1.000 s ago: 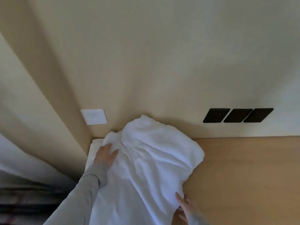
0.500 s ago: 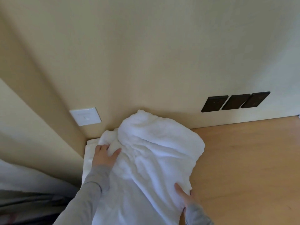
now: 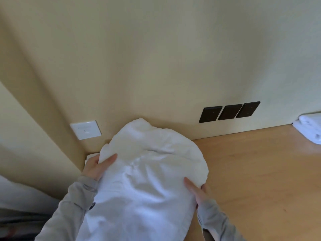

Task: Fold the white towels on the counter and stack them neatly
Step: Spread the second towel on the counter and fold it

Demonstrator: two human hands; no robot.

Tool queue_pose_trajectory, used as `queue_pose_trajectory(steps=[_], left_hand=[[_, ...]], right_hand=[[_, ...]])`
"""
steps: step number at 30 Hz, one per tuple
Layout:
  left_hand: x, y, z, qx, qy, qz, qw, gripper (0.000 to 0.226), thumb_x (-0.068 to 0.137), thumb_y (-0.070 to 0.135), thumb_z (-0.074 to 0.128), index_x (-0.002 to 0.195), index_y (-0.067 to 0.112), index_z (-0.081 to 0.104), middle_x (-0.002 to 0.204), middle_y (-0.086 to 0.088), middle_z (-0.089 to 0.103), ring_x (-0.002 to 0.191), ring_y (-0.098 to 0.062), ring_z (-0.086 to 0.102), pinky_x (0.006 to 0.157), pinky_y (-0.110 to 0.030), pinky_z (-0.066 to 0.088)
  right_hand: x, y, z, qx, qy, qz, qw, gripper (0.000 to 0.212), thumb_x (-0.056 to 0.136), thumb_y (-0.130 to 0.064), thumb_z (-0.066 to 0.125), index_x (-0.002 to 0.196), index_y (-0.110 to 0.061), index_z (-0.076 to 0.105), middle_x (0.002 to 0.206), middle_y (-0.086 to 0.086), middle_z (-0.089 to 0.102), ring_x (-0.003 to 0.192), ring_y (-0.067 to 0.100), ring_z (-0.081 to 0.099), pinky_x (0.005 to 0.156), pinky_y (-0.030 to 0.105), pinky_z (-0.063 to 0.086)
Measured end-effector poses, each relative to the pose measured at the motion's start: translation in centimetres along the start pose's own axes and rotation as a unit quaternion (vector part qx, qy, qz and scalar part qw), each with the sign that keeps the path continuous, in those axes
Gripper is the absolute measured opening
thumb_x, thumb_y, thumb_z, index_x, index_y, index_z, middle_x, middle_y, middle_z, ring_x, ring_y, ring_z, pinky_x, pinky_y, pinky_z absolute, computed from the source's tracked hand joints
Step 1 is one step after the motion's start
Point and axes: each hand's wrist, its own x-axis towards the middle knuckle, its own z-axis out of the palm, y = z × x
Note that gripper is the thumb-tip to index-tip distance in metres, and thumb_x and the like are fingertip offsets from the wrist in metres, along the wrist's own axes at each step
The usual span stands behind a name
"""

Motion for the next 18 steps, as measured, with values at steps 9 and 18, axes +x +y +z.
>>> queue_pose_trajectory(steps=[9, 18], left_hand=[[-5.8, 6.7, 1.3, -0.15, 0.079, 0.151, 0.974, 0.011, 0.077, 0.026, 0.074, 0.066, 0.029, 0.073, 0.07, 0.015, 0.072, 0.069, -0.005, 0.066, 0.066, -0.024, 0.051], [-12.4, 15.5, 7.9, -0.206, 0.044, 0.272, 0.939, 0.017, 0.081, 0.021, 0.071, 0.065, 0.023, 0.07, 0.067, 0.011, 0.069, 0.065, -0.007, 0.064, 0.059, -0.019, 0.053]], right_hand=[[-2.7, -10.7, 0.2, -0.029, -0.007, -0.176, 0.984, 0.022, 0.073, -0.015, 0.075, 0.093, -0.016, 0.067, 0.081, -0.001, 0.075, 0.073, 0.018, 0.072, 0.061, 0.028, 0.058], [-6.9, -21.7, -5.0, -0.024, 0.019, -0.29, 0.956, 0.012, 0.078, -0.015, 0.073, 0.089, -0.016, 0.067, 0.089, 0.005, 0.074, 0.08, 0.023, 0.07, 0.073, 0.035, 0.057]])
